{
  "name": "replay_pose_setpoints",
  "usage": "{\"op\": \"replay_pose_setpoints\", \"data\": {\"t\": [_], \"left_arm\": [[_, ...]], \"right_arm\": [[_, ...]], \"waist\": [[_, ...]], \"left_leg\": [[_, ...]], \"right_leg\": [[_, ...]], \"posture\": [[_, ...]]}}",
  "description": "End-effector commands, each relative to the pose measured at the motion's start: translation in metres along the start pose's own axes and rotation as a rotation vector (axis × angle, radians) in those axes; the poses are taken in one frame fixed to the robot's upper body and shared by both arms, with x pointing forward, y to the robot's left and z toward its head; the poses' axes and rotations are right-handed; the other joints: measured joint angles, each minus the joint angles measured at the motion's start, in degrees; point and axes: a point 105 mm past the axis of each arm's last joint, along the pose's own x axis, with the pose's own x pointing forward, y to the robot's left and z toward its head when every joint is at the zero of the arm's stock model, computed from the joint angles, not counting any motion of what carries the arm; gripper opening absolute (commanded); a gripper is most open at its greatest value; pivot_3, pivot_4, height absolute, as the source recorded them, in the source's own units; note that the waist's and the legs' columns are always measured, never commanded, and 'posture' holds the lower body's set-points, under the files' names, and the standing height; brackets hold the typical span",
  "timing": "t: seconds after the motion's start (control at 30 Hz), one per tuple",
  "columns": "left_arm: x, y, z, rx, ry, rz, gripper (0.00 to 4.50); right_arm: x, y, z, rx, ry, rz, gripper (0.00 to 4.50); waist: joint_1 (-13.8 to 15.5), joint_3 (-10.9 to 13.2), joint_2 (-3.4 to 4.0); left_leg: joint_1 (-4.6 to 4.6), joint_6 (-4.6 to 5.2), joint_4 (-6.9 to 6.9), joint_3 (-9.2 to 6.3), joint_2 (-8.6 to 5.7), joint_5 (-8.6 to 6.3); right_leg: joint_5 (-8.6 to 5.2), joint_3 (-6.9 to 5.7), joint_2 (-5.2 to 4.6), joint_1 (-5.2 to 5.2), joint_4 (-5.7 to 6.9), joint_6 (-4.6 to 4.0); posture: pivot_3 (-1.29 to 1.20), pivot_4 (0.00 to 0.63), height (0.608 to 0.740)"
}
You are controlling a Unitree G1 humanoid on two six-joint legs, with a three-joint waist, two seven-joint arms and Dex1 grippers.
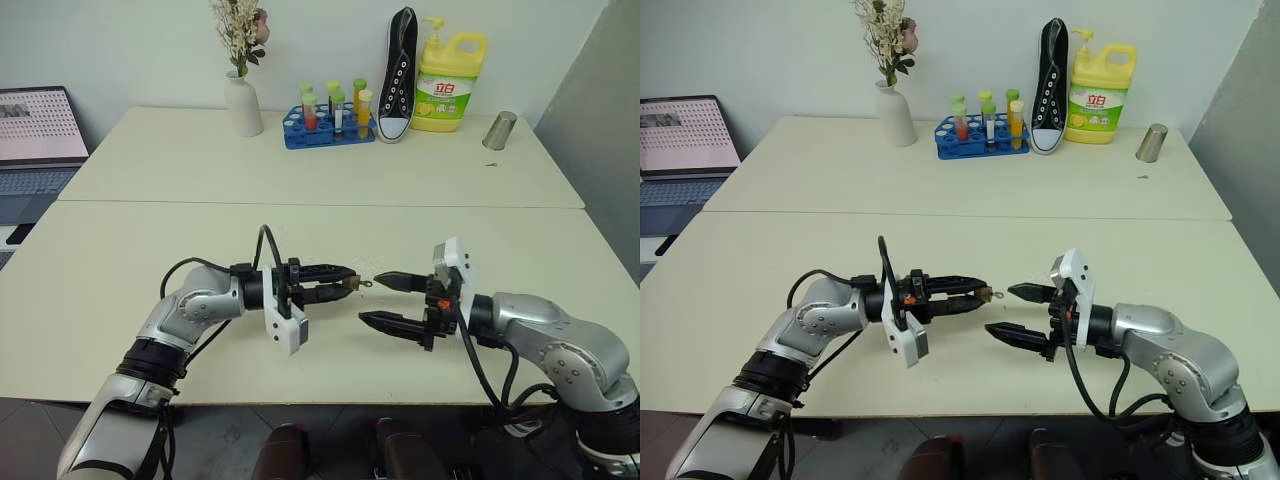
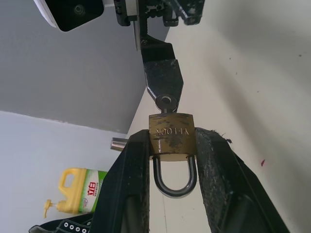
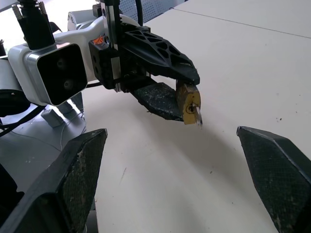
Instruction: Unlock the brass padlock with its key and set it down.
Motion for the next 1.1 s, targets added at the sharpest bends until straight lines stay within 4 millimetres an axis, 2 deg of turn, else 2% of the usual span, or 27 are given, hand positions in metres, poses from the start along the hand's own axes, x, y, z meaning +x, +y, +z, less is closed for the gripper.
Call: {"op": "replay_pose_setpoints", "data": {"t": [0.03,0.1,0.4,0.8,1.1], "left_arm": [[0.001,0.007,0.006,0.024,-0.020,0.024,0.96],[0.001,0.008,0.006,0.025,-0.020,0.024,0.96],[0.001,0.007,0.008,0.019,-0.017,0.028,0.96],[-0.001,0.007,0.009,0.029,-0.007,0.033,0.96],[0.000,0.006,0.008,0.067,-0.007,0.030,0.96]], "right_arm": [[0.003,0.005,0.009,-0.028,-0.021,0.040,4.10],[0.004,0.004,0.009,-0.025,-0.023,0.042,3.52],[0.009,0.004,0.008,-0.019,-0.019,0.059,0.04],[0.008,0.003,0.010,0.027,0.000,0.103,0.00],[0.002,-0.006,0.012,0.298,0.118,0.152,0.00]], "waist": [[0.0,0.0,0.00],[0.0,0.0,0.00],[0.0,0.0,0.00],[0.0,0.0,0.00],[0.0,0.0,0.01]], "left_leg": [[0.00,0.00,0.00,-0.01,0.00,0.00],[0.00,0.00,0.00,-0.03,0.01,0.00],[0.00,0.00,0.00,-0.02,0.01,0.00],[0.00,0.00,0.00,-0.01,0.01,0.00],[-0.01,0.00,-0.01,-0.01,0.03,0.00]], "right_leg": [[0.00,-0.01,0.00,0.00,0.00,0.00],[0.00,-0.02,0.00,0.00,0.00,0.00],[0.03,-0.01,-0.01,0.00,0.01,-0.05],[0.04,-0.01,-0.01,0.00,0.02,-0.08],[0.16,-0.02,-0.17,-0.02,0.02,-0.27]], "posture": [[0.00,0.150,0.740],[0.00,0.150,0.740],[0.00,0.150,0.740],[0.00,0.150,0.740],[0.00,0.150,0.740]]}}
